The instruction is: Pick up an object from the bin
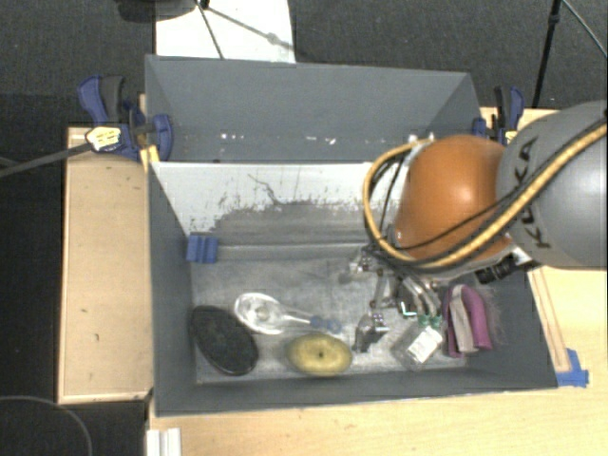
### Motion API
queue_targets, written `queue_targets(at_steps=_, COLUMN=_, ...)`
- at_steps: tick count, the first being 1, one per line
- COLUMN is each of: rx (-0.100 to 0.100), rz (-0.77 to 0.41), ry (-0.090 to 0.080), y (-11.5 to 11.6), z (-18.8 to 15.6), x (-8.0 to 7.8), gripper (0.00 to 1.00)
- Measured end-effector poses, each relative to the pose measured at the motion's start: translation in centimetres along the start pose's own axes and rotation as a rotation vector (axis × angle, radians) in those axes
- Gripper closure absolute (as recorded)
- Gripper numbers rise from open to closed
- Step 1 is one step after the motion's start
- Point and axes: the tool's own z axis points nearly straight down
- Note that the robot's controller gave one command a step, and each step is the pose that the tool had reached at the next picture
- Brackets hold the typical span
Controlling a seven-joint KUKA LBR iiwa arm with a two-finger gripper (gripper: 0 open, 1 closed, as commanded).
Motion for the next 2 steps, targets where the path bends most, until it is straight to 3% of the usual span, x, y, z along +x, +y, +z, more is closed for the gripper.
queue_targets(at_steps=1, rx=0.001, rz=-0.266, ry=-0.012, y=1.4, z=10.61, x=-0.47, gripper=0.0)
queue_targets(at_steps=2, rx=0.0, rz=-0.26, ry=-0.014, y=1.42, z=10.41, x=-0.52, gripper=1.0)
